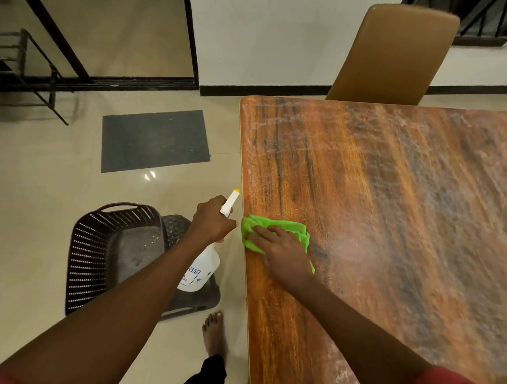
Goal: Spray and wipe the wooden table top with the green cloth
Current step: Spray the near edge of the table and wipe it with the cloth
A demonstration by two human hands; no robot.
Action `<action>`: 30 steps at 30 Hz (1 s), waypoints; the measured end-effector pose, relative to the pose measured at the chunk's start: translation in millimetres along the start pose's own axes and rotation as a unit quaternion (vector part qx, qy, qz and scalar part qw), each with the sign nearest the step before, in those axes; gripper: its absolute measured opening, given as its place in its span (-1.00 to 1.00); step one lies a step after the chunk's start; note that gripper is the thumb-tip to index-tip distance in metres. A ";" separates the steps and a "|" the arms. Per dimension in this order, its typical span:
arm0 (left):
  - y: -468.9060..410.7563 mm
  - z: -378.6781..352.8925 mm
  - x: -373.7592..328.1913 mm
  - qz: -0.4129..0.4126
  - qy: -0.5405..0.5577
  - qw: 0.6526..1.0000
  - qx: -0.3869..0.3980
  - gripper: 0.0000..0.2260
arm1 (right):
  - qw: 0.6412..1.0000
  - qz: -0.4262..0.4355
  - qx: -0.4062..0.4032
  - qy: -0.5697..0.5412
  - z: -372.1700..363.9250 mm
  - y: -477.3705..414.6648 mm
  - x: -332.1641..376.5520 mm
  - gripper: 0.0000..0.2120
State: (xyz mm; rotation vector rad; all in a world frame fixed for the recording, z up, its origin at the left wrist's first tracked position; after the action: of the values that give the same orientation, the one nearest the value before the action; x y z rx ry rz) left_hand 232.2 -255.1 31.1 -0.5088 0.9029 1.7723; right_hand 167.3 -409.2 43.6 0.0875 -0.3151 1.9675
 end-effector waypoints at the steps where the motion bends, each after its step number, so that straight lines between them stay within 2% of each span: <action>1: -1.7 0.6 1.8 -0.004 -0.008 1.000 -0.002 -0.75 | 1.000 -0.013 0.010 -0.008 -3.4 -6.2 0.1 -0.59; 4: -8.3 4.3 5.7 -0.003 -0.017 1.000 -0.009 -0.77 | 0.999 -0.031 -0.005 -0.021 -5.0 2.5 6.9 -0.56; 8: -15.3 2.9 1.1 -0.005 0.005 1.000 0.002 -0.80 | 0.999 0.007 -0.021 -0.044 -0.5 42.5 21.8 -0.63; 11: -20.5 3.2 -6.4 -0.006 0.013 1.000 0.010 -0.81 | 0.999 0.014 -0.021 -0.025 -0.8 29.3 15.2 -0.64; 15: -25.7 1.0 -8.9 -0.006 0.011 1.000 0.019 -0.81 | 0.999 -0.021 -0.025 -0.003 -6.4 -2.4 5.5 -0.62; 22: -33.8 -2.9 -23.1 -0.036 -0.038 0.998 0.021 -0.85 | 0.998 -0.040 -0.045 -0.020 -12.9 5.7 8.3 -0.55; 30: -36.0 -7.4 -48.4 -0.051 -0.069 0.996 0.012 -0.90 | 0.998 -0.025 -0.058 -0.025 -12.5 7.2 4.6 -0.64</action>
State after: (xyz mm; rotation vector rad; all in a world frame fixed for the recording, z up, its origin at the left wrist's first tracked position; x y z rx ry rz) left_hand 283.0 -283.7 48.4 -0.4049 0.7866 1.6798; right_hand 159.9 -404.5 31.2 0.0691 -0.4535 1.8950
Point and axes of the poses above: each hand's wrist, its own y-axis away from the middle knuckle, its own z-axis out of the back of the hand, x = y × z, the point moved 7 cm from there along -y, towards the middle knuckle, and after that the axes turned 12 degrees about -x, right-handed, at the moved point
